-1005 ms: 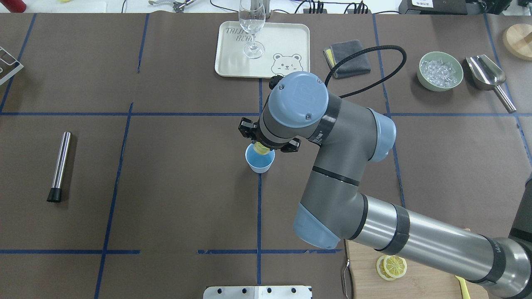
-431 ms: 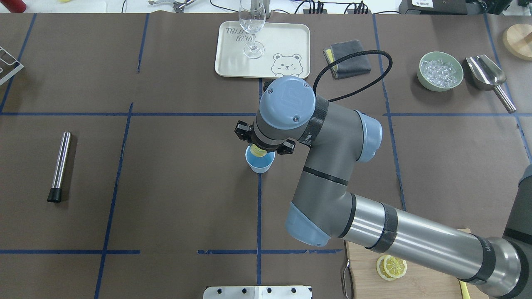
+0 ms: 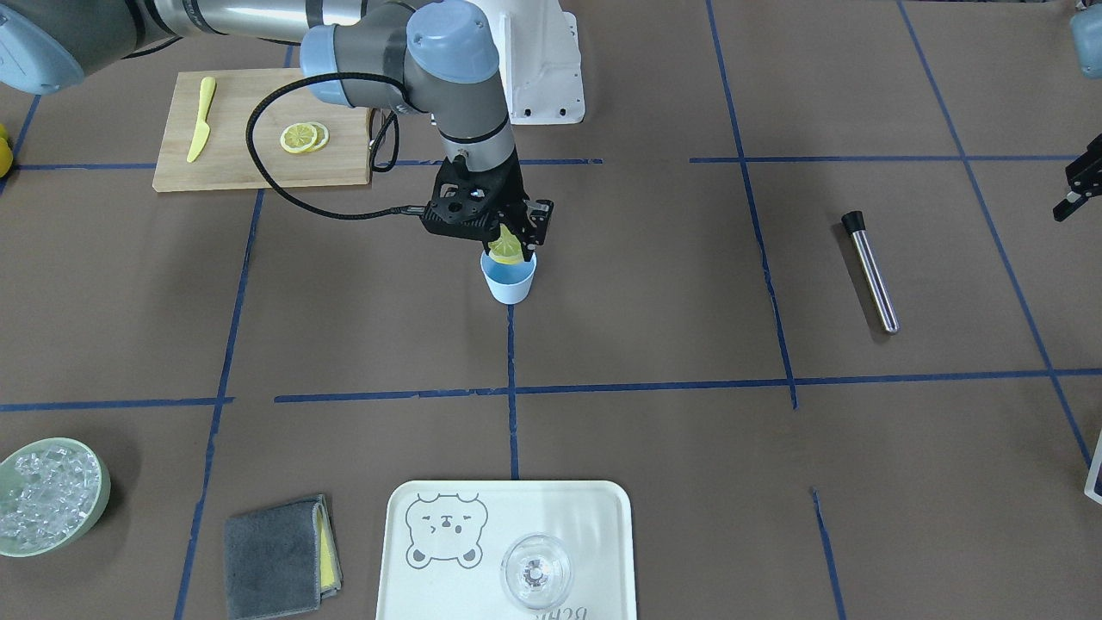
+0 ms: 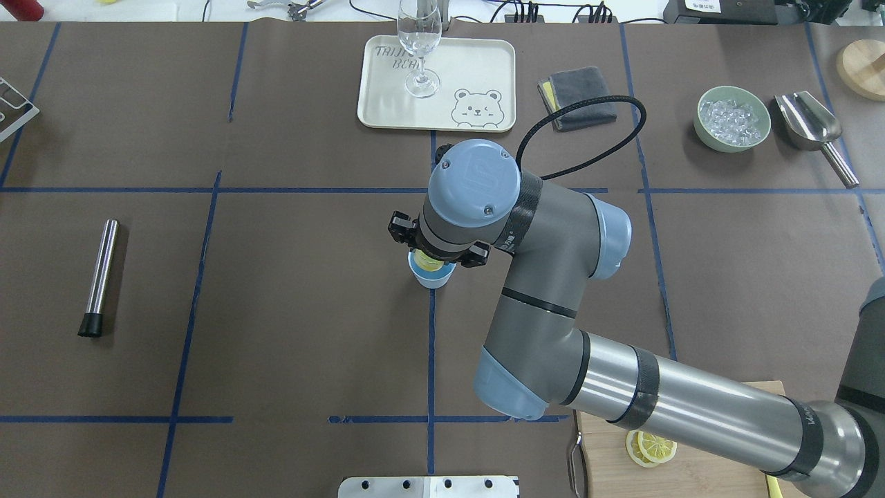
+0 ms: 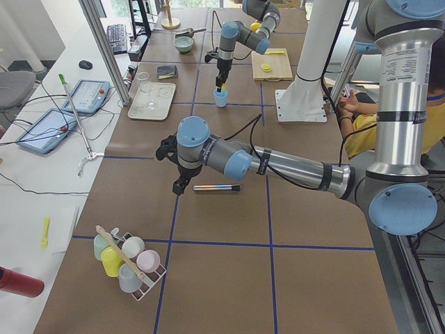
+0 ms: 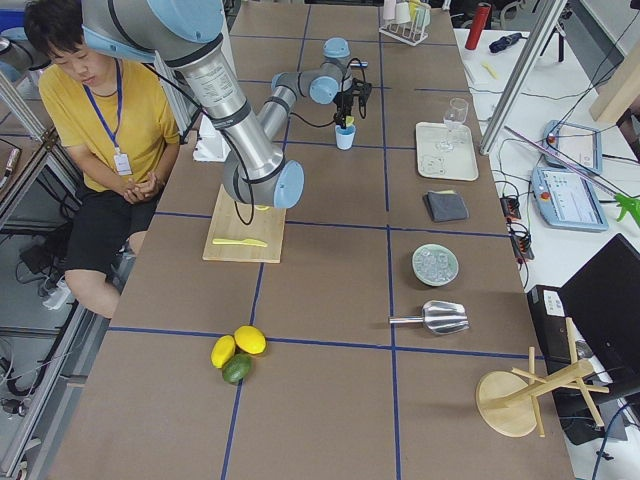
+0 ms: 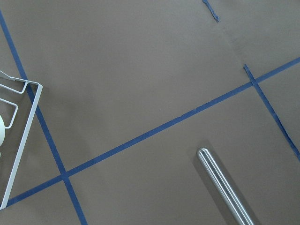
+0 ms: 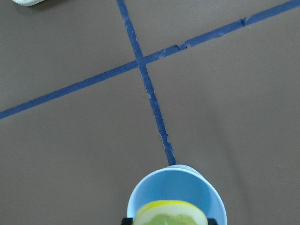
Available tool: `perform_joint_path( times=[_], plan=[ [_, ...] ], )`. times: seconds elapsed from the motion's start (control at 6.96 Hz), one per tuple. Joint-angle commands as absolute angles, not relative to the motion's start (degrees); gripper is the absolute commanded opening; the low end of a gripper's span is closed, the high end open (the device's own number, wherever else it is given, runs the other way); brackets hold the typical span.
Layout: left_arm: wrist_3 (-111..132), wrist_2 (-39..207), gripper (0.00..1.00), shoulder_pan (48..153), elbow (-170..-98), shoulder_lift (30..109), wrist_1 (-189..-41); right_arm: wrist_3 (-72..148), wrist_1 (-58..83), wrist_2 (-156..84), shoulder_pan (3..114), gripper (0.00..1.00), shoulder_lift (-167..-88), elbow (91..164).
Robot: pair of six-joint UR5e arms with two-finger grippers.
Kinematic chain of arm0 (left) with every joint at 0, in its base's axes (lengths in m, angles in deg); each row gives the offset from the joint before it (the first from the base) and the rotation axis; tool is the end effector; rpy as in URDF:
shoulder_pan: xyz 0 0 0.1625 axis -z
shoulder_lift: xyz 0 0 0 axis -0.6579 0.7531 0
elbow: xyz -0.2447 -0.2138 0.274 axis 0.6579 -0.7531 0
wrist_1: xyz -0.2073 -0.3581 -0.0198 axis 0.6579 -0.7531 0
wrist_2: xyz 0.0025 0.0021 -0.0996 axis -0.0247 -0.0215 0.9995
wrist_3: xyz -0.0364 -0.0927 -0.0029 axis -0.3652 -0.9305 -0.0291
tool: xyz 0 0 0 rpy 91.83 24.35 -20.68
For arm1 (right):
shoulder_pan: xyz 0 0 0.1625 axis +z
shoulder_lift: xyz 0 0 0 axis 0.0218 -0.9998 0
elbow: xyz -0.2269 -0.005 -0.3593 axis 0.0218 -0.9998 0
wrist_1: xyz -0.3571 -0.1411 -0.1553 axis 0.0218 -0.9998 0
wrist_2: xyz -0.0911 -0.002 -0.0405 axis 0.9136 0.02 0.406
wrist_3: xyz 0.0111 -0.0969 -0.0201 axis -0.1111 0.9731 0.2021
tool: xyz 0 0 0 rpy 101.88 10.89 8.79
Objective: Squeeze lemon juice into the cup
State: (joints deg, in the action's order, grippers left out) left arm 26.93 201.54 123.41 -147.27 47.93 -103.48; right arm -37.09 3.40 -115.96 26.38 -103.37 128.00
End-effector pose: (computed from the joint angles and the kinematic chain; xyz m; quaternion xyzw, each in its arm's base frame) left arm 0.0078 -0.4907 0.5172 0.1895 0.4136 0.1684 0.8744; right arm -0.5666 -0.4215 0.1563 -0.0020 -0.4474 0.1757 0.8769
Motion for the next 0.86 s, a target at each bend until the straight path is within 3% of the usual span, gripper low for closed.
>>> perform_joint_path(
  times=[0.0, 0.14, 0.43, 0.72],
  plan=[
    [26.98, 201.54, 1.0, 123.41, -147.27, 47.93, -103.49, -37.11, 3.42, -115.96, 26.35, 0.62, -103.51, 128.0],
    [26.9, 201.54, 1.0, 123.41, -147.27, 47.93, -103.49, -36.94, 3.42, -115.87, 26.35, 0.64, -103.6, 128.0],
    [26.9, 201.54, 1.0, 123.32, -146.57, 48.02, -103.49, -36.94, 3.33, -115.87, 26.43, 0.79, -103.69, 127.91],
    [24.09, 201.54, 1.0, 122.88, -146.39, 48.28, -104.01, -36.59, 3.42, -115.96, 26.43, 0.82, -103.69, 128.0]
  ],
)
